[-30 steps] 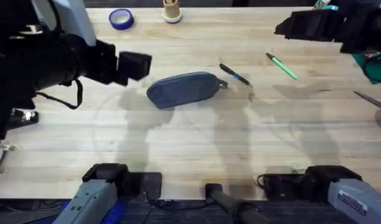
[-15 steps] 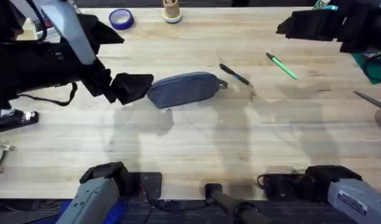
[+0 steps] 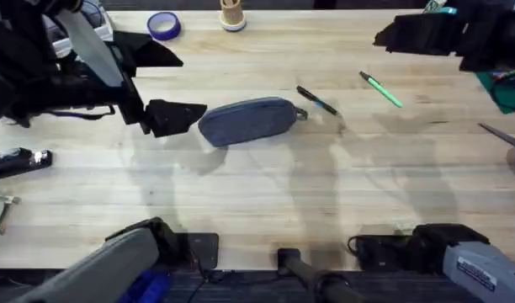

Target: Unzip the bag, pick up the pens from the table one at a time and place them inside, then zip the bag closed.

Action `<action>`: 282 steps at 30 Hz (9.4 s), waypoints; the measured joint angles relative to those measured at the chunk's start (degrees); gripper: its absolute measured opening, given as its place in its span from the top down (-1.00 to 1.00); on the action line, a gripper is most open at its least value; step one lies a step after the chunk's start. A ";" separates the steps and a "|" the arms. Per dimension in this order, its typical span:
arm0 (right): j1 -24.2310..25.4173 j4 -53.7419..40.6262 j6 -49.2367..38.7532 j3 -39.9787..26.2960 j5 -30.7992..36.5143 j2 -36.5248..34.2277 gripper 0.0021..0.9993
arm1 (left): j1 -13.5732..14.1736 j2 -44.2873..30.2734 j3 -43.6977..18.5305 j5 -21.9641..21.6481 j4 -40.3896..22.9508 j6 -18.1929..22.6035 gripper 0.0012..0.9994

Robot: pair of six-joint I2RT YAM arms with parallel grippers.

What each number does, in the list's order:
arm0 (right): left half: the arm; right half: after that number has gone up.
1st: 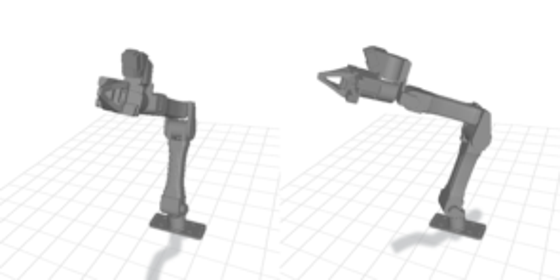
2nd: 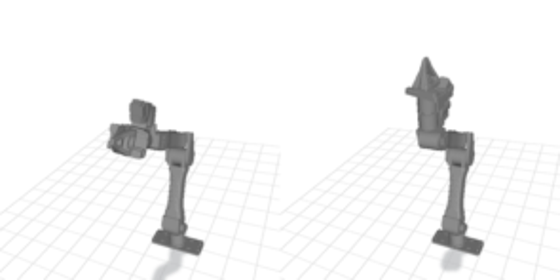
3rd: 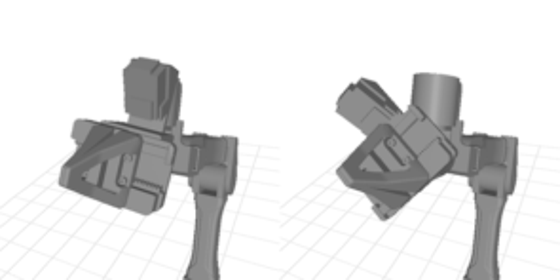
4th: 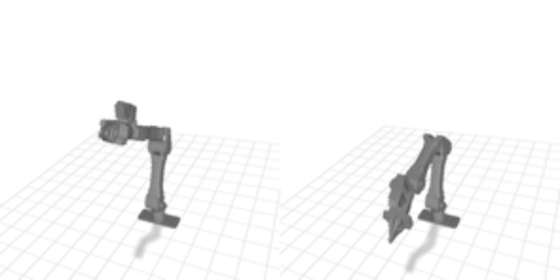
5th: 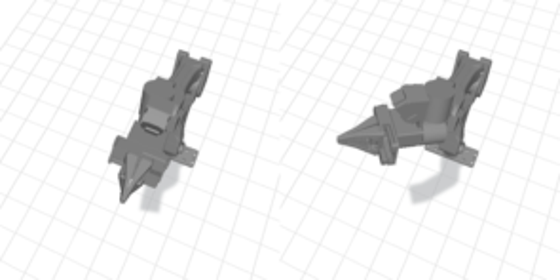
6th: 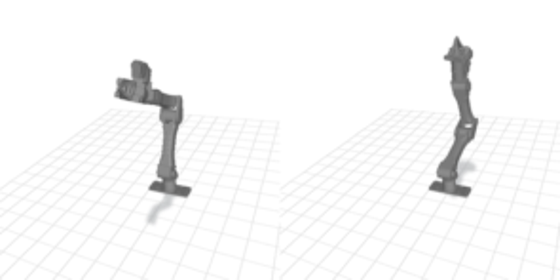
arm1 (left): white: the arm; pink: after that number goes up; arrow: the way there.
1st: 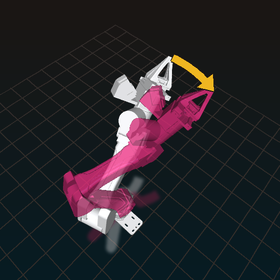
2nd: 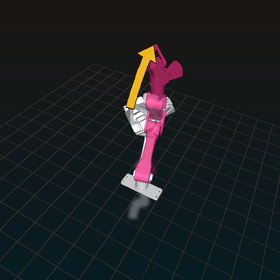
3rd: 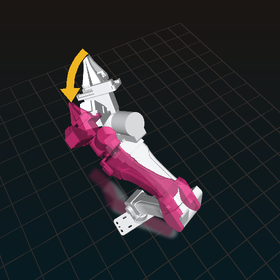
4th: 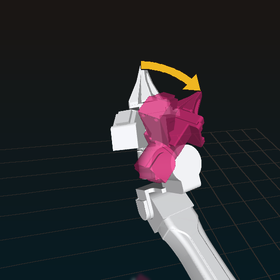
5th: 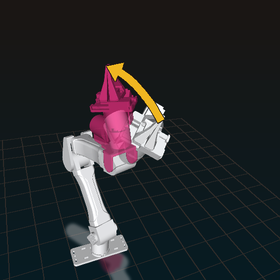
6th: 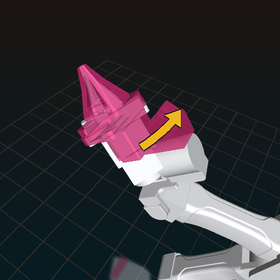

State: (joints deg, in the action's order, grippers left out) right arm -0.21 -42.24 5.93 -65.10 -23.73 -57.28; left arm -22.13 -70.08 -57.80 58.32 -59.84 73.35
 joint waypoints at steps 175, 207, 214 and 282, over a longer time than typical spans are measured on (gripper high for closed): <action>3.93 -4.29 -90.42 -2.73 -26.84 -44.85 -0.99 | 7.69 -29.95 0.42 -2.00 4.81 26.94 0.92; -2.79 -0.04 -90.44 -2.89 -25.33 -50.16 -0.99 | 7.69 -29.95 0.42 -2.01 4.82 26.94 0.92; -5.13 2.43 -90.44 -2.91 -25.35 -50.86 -0.99 | 7.69 -29.95 0.42 -2.01 4.83 26.94 0.92; -8.04 4.76 -89.81 -3.02 -25.62 -55.25 0.95 | 7.69 -29.95 0.42 -2.00 4.86 26.94 0.92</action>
State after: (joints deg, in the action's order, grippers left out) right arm -8.25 -37.47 -83.87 -68.12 -49.34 -112.53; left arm -14.44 -100.03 -57.39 56.31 -54.98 100.29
